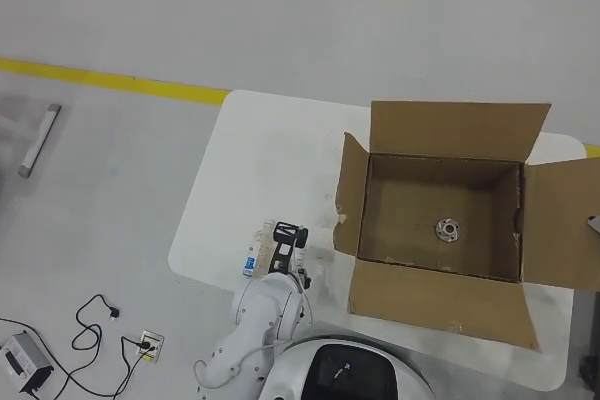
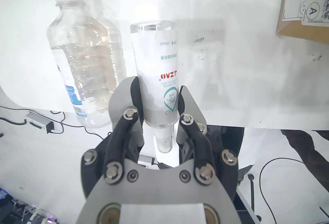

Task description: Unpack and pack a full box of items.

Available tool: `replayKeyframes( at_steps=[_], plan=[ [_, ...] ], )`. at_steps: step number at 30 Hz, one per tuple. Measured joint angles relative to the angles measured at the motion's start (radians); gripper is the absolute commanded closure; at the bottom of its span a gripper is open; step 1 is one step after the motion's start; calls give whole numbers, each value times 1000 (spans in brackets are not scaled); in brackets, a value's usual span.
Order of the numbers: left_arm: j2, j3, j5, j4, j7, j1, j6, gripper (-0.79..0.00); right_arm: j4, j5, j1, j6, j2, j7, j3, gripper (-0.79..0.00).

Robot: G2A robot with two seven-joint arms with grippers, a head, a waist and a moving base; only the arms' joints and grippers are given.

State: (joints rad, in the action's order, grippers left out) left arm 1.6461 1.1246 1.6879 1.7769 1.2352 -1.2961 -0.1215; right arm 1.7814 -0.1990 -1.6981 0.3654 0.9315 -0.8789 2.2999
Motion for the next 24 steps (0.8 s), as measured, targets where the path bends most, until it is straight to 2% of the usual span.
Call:
replayKeyframes(
  at_steps=[11,24],
  plan=[
    [7,-16,12,-107,-18,61,-33,0,-8,-18,-4,2,-3,-4,1,0],
    [15,-18,20,-187,-33,102,-102,0,-13,-15,-10,8,-7,-1,-4,0]
  ],
)
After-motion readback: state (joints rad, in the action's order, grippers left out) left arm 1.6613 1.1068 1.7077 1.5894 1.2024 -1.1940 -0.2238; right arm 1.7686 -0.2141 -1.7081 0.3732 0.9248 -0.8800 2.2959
